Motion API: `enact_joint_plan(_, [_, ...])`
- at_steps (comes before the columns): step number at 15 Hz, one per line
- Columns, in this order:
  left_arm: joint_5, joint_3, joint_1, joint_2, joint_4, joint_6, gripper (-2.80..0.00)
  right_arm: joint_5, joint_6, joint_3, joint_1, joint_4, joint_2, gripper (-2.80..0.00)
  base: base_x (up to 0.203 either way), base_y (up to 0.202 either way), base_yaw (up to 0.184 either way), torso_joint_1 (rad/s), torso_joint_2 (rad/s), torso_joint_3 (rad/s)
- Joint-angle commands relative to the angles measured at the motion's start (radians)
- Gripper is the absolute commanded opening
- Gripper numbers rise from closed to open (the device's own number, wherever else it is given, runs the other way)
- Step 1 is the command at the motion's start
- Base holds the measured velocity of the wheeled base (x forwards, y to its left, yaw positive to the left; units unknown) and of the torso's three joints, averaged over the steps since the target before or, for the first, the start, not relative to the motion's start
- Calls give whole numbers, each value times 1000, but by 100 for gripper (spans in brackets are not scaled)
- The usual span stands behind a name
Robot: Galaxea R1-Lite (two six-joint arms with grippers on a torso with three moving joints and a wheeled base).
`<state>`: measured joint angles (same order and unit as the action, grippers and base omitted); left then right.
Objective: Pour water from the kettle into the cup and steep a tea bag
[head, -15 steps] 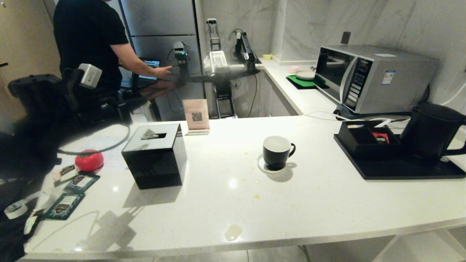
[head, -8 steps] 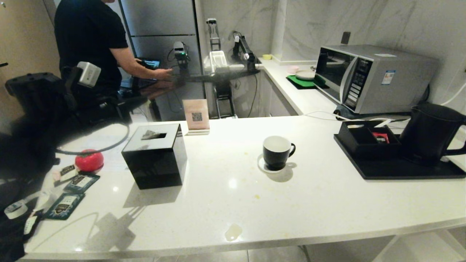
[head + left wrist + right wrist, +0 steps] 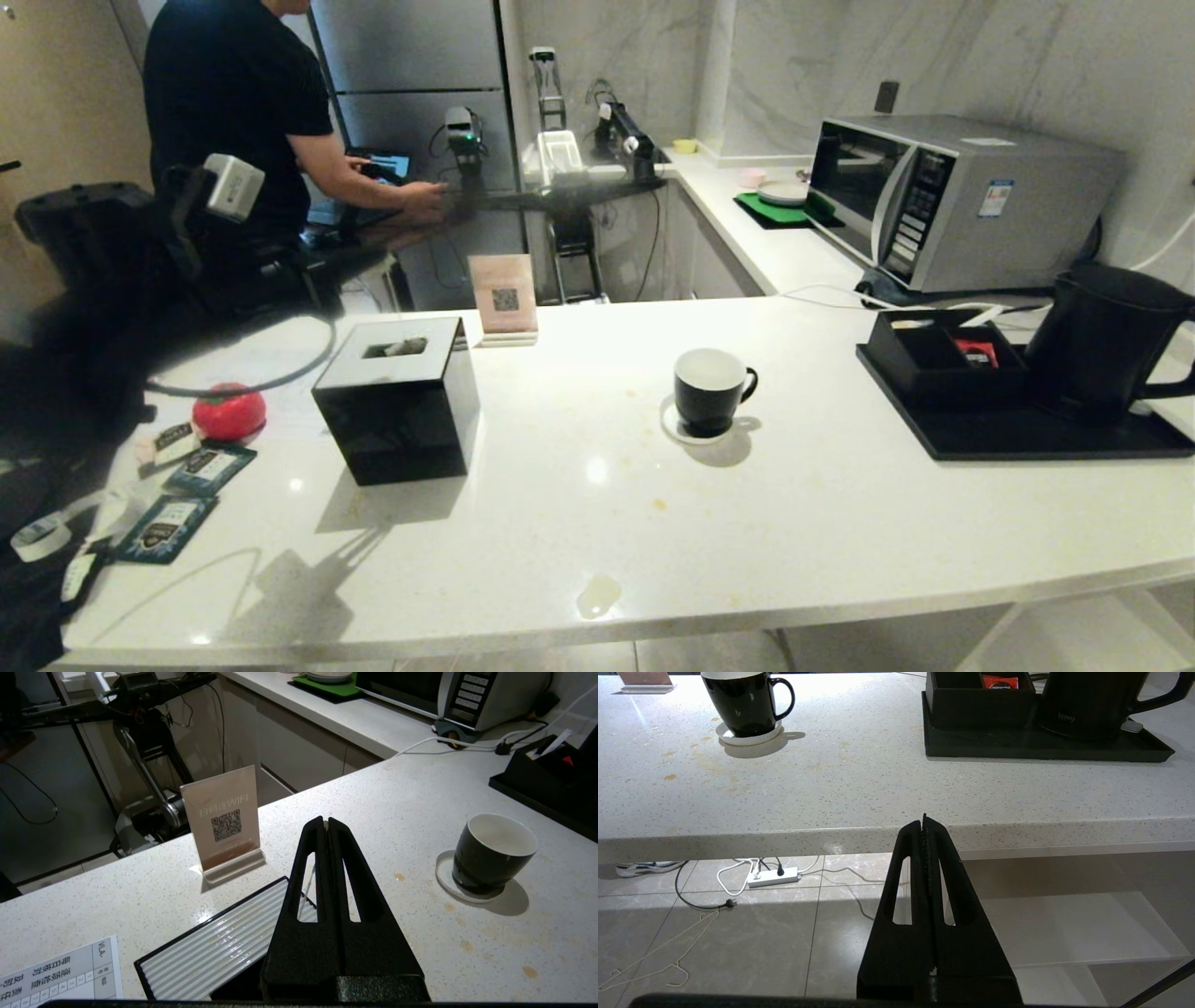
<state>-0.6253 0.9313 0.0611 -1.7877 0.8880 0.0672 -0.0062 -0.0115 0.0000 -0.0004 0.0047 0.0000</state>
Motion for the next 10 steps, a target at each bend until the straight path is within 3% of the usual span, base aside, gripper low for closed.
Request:
enact_joint_plan(1, [-1, -5, 5, -18, 7, -4, -280, 0, -1, 0, -1, 0, 2, -280, 0, 0, 0, 0, 0, 0])
enact_joint_plan(10, [5, -63, 13, -74, 98, -3, -280, 0, -1, 0, 0, 0, 2, -280, 0, 0, 0, 0, 0, 0])
